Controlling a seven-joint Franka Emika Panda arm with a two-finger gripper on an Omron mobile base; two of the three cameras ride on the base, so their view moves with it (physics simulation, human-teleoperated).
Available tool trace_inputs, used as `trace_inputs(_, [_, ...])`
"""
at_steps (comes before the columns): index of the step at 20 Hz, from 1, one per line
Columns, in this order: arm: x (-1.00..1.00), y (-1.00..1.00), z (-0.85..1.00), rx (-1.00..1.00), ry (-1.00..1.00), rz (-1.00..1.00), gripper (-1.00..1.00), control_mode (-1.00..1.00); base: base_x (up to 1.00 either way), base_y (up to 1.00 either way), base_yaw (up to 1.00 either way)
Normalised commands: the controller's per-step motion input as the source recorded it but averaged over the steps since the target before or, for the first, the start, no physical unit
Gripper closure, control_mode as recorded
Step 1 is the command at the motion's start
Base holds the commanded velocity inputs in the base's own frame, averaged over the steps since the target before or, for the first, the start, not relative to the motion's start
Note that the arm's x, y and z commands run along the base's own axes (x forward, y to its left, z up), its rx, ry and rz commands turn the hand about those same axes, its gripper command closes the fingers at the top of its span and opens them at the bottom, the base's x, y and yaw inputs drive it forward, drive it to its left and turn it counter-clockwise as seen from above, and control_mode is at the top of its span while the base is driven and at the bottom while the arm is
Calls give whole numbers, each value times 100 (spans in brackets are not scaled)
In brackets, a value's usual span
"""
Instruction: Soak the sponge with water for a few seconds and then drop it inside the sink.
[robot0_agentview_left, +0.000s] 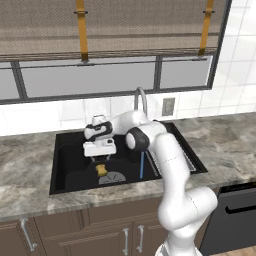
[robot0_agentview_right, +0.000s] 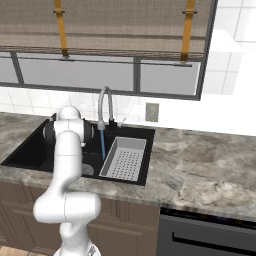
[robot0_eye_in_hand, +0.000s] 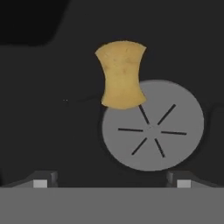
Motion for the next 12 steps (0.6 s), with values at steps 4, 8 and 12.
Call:
trace_inputs(4, [-74,-14,6,0,0,0,-100,-100,0,0,0])
trace_inputs(8, [-60,-20,14,4,-1,0,-100,-100,0,0,0])
trace_inputs(12, [-43,-28,57,16,-13,0,-100,-100,0,0,0])
